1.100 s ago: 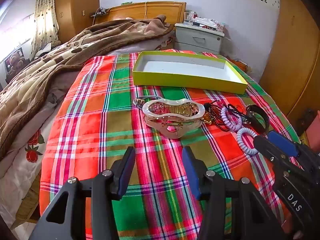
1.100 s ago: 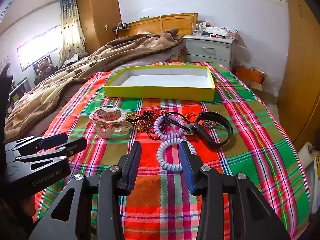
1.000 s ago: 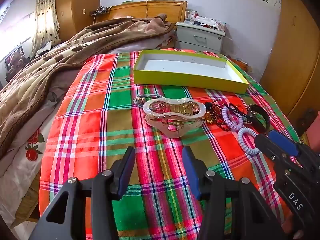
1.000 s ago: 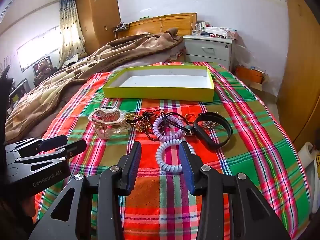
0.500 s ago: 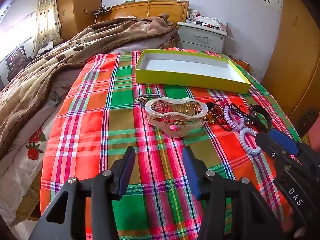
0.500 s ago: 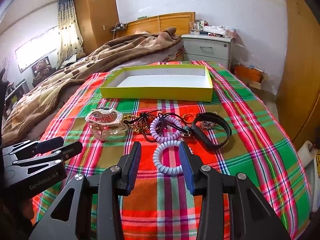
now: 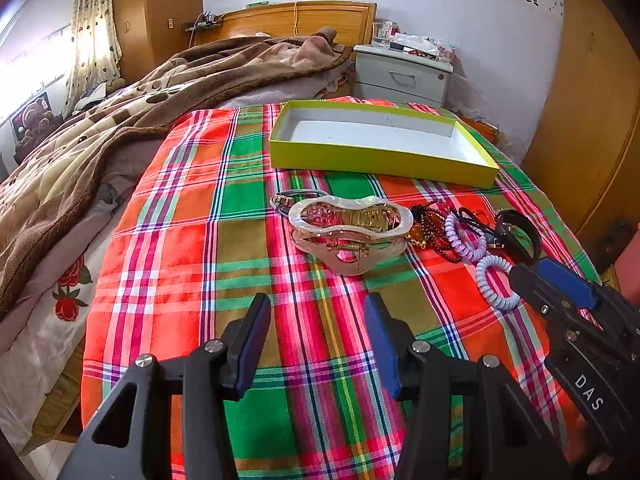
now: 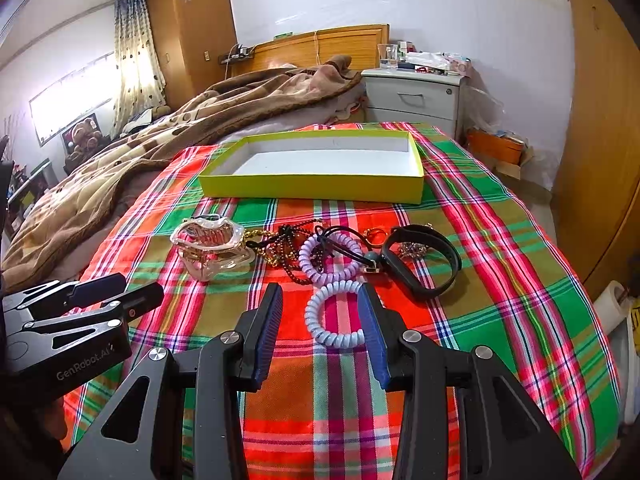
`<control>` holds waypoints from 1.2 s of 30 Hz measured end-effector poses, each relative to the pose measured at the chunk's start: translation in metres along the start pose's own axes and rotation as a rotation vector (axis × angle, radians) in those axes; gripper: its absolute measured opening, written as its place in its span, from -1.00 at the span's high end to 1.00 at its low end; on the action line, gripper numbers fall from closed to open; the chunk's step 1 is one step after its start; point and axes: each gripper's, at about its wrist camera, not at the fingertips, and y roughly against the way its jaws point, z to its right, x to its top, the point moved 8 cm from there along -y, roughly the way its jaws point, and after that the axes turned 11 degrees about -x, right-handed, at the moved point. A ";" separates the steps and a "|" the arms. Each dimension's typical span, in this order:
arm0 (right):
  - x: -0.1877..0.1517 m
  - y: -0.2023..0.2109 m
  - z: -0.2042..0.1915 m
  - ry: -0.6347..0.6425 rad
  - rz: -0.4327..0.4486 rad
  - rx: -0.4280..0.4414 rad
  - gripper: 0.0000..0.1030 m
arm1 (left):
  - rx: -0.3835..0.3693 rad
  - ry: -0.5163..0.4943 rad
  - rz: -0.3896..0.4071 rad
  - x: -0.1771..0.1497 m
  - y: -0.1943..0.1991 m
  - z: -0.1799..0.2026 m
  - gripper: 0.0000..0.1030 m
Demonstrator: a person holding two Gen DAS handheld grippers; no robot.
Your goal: Organize jewelry
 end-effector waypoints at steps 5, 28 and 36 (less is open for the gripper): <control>-0.001 0.000 0.000 -0.002 0.000 -0.002 0.22 | -0.001 -0.003 0.002 0.001 0.000 0.001 0.02; -0.001 0.000 0.000 -0.005 0.000 -0.005 0.22 | -0.004 -0.004 -0.004 -0.001 0.002 -0.001 0.02; -0.001 0.000 0.001 -0.004 -0.001 -0.004 0.22 | -0.003 -0.005 -0.006 0.000 0.002 0.000 0.02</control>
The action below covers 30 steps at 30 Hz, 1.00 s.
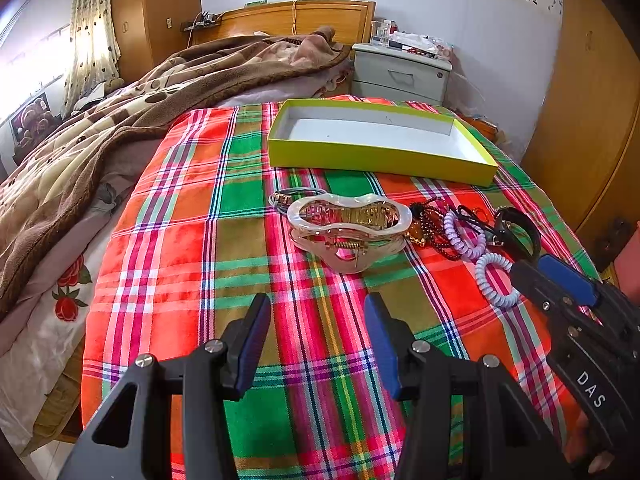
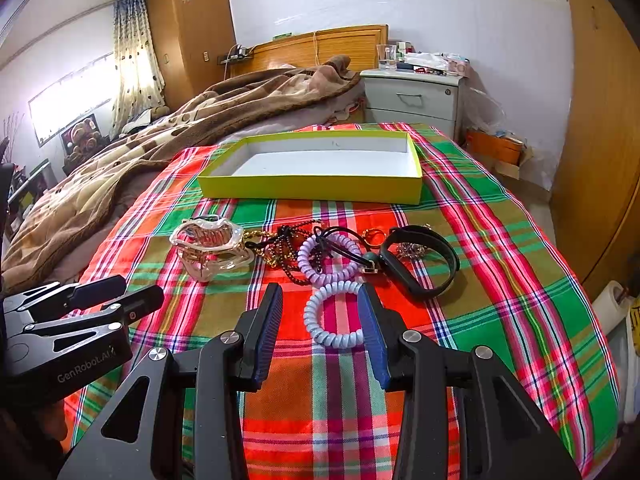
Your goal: Organize jewelry
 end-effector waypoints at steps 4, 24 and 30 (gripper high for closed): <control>0.000 0.000 0.000 -0.001 0.000 0.000 0.22 | 0.000 -0.001 0.001 0.000 0.000 0.000 0.02; 0.023 -0.020 0.047 -0.072 -0.014 -0.074 0.22 | -0.069 0.044 -0.040 0.024 -0.014 -0.015 0.02; 0.026 -0.047 0.079 -0.082 -0.079 -0.129 0.22 | -0.138 0.125 -0.045 0.039 -0.025 -0.025 0.02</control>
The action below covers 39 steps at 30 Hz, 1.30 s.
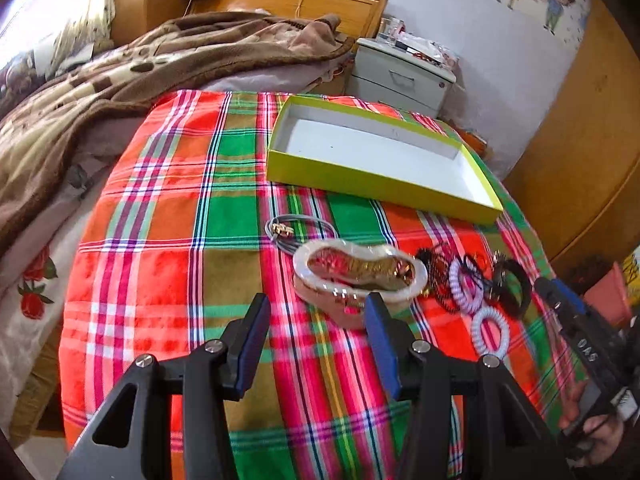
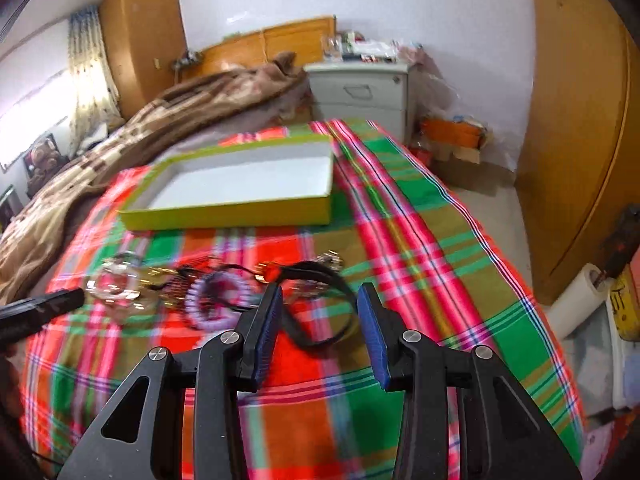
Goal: Organize jewelry
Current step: 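Grasp the black watch band with the right tool while the left tool reaches toward the clear claw clip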
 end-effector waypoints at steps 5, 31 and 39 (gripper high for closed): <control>0.000 -0.022 0.009 0.018 -0.053 -0.018 0.22 | -0.024 0.036 -0.012 0.009 -0.006 -0.003 0.02; 0.003 -0.038 0.008 0.024 -0.089 0.040 0.78 | -0.046 0.034 -0.125 0.017 -0.037 -0.007 0.01; 0.009 -0.027 0.016 -0.020 -0.063 0.052 0.78 | -0.104 0.025 -0.152 0.018 -0.039 -0.005 0.28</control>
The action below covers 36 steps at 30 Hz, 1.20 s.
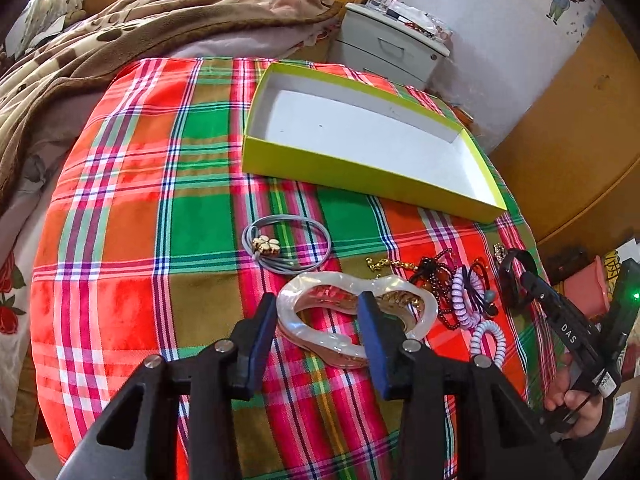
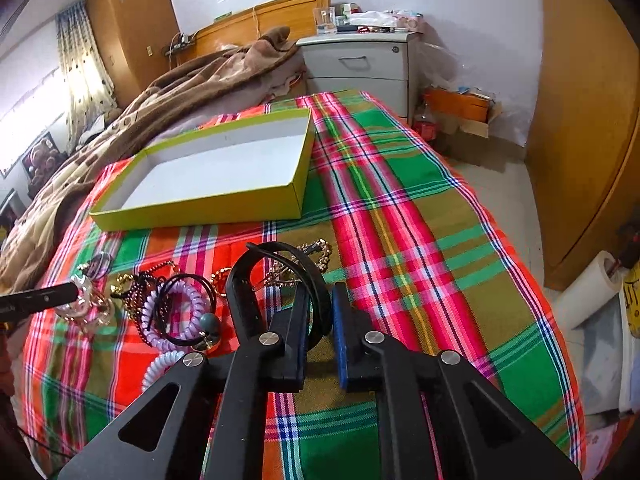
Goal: Organize jewelry
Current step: 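Grasp the black watch band with the right tool while the left tool reaches toward the clear claw clip, then close the left tool on the clear-and-gold hair claw clip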
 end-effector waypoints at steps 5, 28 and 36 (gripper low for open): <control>0.002 0.006 0.003 -0.018 0.013 0.000 0.78 | -0.063 0.045 -0.041 0.001 -0.007 -0.005 0.61; 0.020 0.032 0.000 -0.030 0.078 0.015 0.78 | -0.124 0.019 0.018 0.015 0.017 0.013 0.74; 0.030 0.038 -0.006 -0.024 0.102 0.024 0.78 | -0.174 0.011 0.045 0.021 0.030 0.024 0.79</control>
